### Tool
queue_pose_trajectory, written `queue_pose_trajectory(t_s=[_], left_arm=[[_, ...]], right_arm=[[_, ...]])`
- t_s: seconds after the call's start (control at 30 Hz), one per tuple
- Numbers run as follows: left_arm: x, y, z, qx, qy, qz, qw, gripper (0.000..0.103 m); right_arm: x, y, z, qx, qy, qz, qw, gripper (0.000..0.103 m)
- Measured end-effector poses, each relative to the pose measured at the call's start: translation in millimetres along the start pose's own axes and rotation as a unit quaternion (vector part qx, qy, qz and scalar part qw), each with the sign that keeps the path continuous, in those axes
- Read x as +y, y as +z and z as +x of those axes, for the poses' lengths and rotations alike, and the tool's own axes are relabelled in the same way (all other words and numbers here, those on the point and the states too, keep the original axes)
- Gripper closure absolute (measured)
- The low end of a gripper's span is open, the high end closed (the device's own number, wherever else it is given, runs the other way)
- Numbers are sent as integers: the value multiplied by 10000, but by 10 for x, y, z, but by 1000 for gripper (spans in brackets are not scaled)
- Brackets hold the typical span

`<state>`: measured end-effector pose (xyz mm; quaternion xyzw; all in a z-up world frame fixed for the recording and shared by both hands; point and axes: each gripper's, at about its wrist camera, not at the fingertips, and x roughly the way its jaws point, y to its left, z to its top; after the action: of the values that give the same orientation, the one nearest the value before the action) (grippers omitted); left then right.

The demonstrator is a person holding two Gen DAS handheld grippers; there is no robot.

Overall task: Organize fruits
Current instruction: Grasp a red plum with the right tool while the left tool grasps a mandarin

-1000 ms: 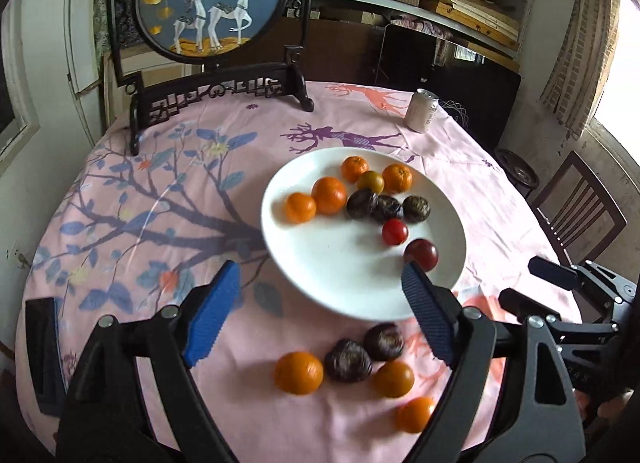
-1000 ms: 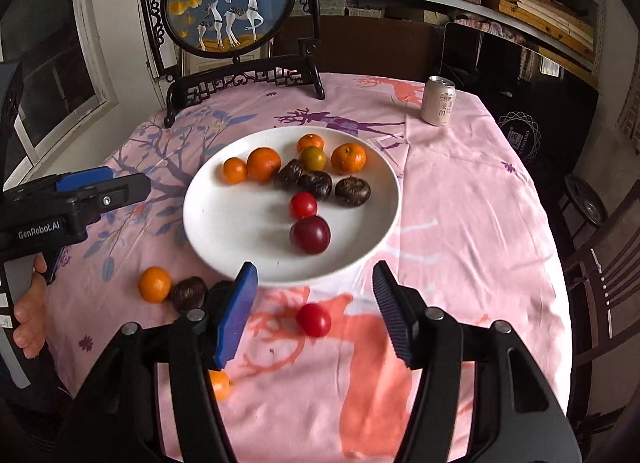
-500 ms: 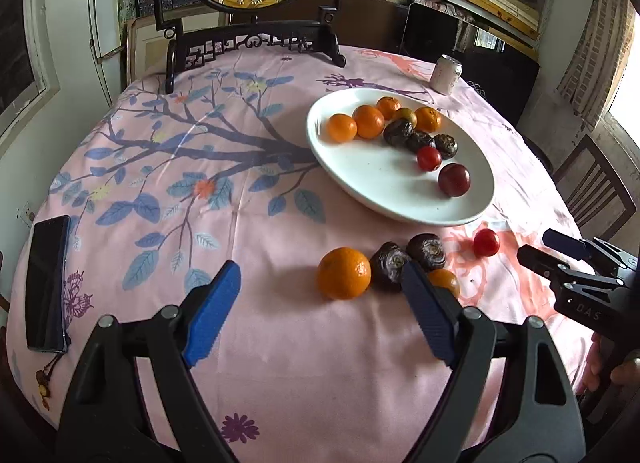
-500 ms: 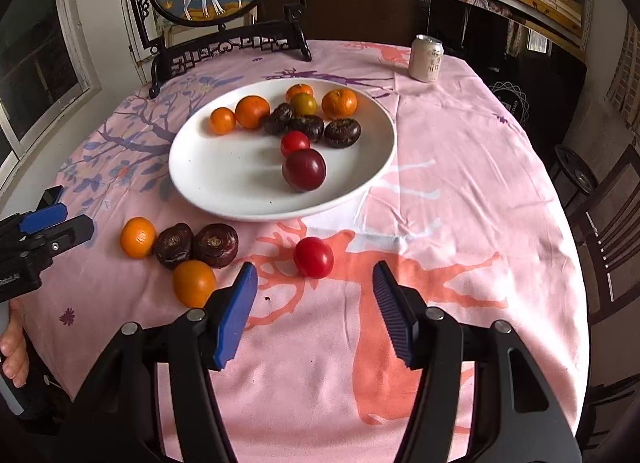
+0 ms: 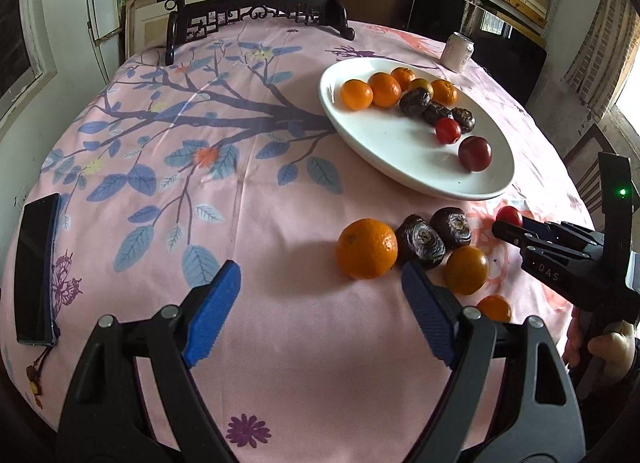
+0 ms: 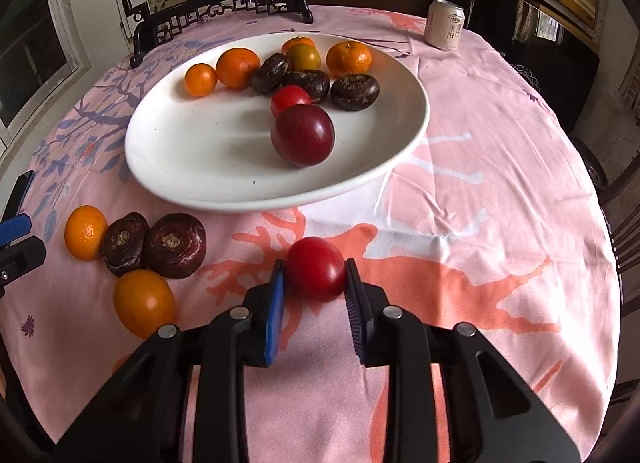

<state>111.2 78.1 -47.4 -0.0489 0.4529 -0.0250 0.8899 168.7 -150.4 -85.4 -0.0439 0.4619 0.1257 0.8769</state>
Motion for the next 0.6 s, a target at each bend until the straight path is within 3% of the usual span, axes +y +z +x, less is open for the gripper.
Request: queue_pose_trajectory(t_s=[0.33,0.6], left_arm=[[-179,-44,208,274,-91,264,9992,19],[-176,35,427,367,19,174,9992,20]], right_arm=[[7,-120,-450,-321,429,274,9982,74],[41,-243,-526,-305,477,254,9981,74]])
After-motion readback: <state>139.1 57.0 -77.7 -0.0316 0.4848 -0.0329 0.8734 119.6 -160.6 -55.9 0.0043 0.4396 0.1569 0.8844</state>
